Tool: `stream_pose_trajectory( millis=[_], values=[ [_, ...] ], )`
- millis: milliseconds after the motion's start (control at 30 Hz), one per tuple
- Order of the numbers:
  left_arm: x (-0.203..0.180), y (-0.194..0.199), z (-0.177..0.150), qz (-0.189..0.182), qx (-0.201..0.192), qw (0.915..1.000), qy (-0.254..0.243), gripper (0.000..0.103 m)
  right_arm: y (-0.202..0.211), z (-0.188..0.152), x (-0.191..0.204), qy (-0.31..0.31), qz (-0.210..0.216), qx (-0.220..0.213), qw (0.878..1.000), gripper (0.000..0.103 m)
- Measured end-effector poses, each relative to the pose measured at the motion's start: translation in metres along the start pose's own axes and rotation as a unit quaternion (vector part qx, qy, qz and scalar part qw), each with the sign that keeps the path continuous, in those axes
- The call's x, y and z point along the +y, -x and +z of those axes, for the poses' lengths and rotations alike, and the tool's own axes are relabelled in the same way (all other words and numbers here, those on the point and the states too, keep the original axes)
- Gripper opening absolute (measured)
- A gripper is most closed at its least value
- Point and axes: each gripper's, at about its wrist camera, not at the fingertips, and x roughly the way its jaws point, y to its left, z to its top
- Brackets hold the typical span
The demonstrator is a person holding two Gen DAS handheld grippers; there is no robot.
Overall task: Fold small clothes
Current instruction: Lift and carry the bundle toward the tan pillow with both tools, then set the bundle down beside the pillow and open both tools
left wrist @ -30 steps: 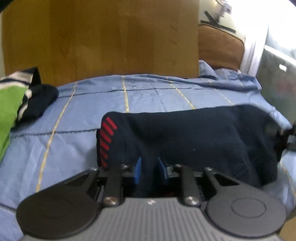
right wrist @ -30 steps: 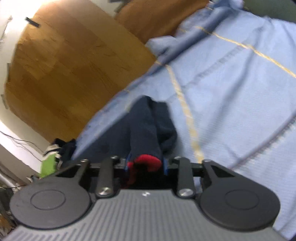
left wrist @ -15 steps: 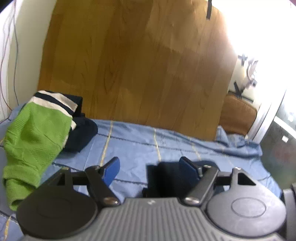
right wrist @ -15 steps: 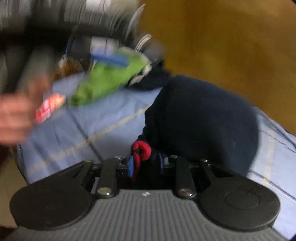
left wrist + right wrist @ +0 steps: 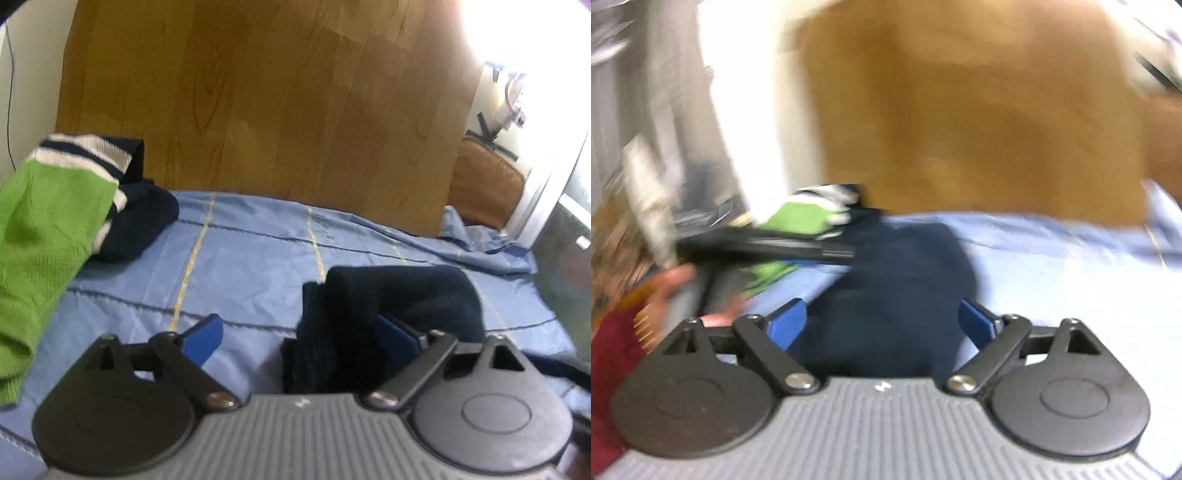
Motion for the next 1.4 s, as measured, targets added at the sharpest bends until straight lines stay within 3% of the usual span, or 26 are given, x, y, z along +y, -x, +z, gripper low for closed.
stream_pose_trajectory(
  millis=[133, 233, 300, 333, 400, 433, 567, 633, 733, 833, 933, 1033, 1100, 1200, 1233, 1300, 1400],
  values=[
    [0.002, 0.000, -0.010, -0.033, 0.033, 0.9989, 0.002, 0.103, -0.031, -0.014, -0.044, -0.152, 0.031, 0.049, 0.987, 0.094],
    [0.009, -0.018, -0.026, -0.053, 0.076, 0.9955, 0.016, 0.103, -0.054, -0.023, -0.058, -0.211, 0.084, 0.061, 0.972, 0.097],
    [0.019, -0.037, -0.039, -0.092, 0.106, 0.9881, 0.062, 0.100, -0.074, -0.030, -0.060, -0.235, 0.115, 0.076, 0.962, 0.094],
    [0.017, -0.037, -0.042, -0.098, 0.089, 0.9894, 0.060, 0.094, -0.070, -0.030, -0.055, -0.224, 0.122, 0.072, 0.964, 0.085],
    [0.017, -0.042, -0.035, -0.127, 0.093, 0.9840, 0.082, 0.069, -0.074, -0.025, -0.049, -0.213, 0.113, 0.073, 0.968, 0.076],
    [0.013, -0.045, -0.026, -0.133, 0.093, 0.9830, 0.085, 0.067, -0.072, -0.019, -0.049, -0.206, 0.108, 0.069, 0.970, 0.069],
    [-0.047, -0.068, 0.028, -0.137, 0.066, 0.9883, 0.009, 0.064, -0.053, 0.015, -0.073, -0.187, 0.099, 0.011, 0.977, 0.067],
    [-0.087, -0.099, 0.058, -0.143, 0.054, 0.9877, -0.030, 0.064, -0.039, 0.042, -0.094, -0.153, 0.066, -0.021, 0.986, 0.067],
    [-0.138, -0.162, 0.093, -0.149, 0.053, 0.9857, -0.057, 0.065, -0.032, 0.077, -0.143, -0.147, 0.012, -0.046, 0.988, 0.067],
    [-0.181, -0.225, 0.107, -0.120, 0.047, 0.9875, -0.091, 0.064, -0.046, 0.097, -0.204, -0.167, -0.023, -0.046, 0.985, 0.067],
    [-0.205, -0.285, 0.102, -0.080, 0.079, 0.9884, -0.103, 0.065, -0.068, 0.093, -0.263, -0.207, -0.044, -0.023, 0.977, 0.069],
    [-0.207, -0.304, 0.095, -0.061, 0.074, 0.9916, -0.087, 0.080, -0.080, 0.079, -0.287, -0.218, -0.076, -0.007, 0.973, 0.075],
    [-0.211, -0.295, 0.094, -0.048, 0.072, 0.9919, -0.093, 0.081, -0.074, 0.078, -0.287, -0.224, -0.088, -0.006, 0.971, 0.087],
    [-0.219, -0.258, 0.094, 0.005, 0.042, 0.9917, -0.121, 0.081, -0.041, 0.081, -0.266, -0.183, -0.137, -0.024, 0.973, 0.088],
    [-0.222, -0.244, 0.091, 0.034, 0.030, 0.9898, -0.135, 0.083, -0.019, 0.079, -0.252, -0.171, -0.153, -0.038, 0.973, 0.089],
    [-0.227, -0.211, 0.079, 0.093, 0.003, 0.9812, -0.169, 0.099, 0.012, 0.071, -0.226, -0.155, -0.168, -0.065, 0.971, 0.092],
    [-0.226, -0.159, 0.057, 0.114, -0.032, 0.9762, -0.181, 0.103, 0.053, 0.046, -0.175, -0.129, -0.164, -0.088, 0.974, 0.095]
  ],
)
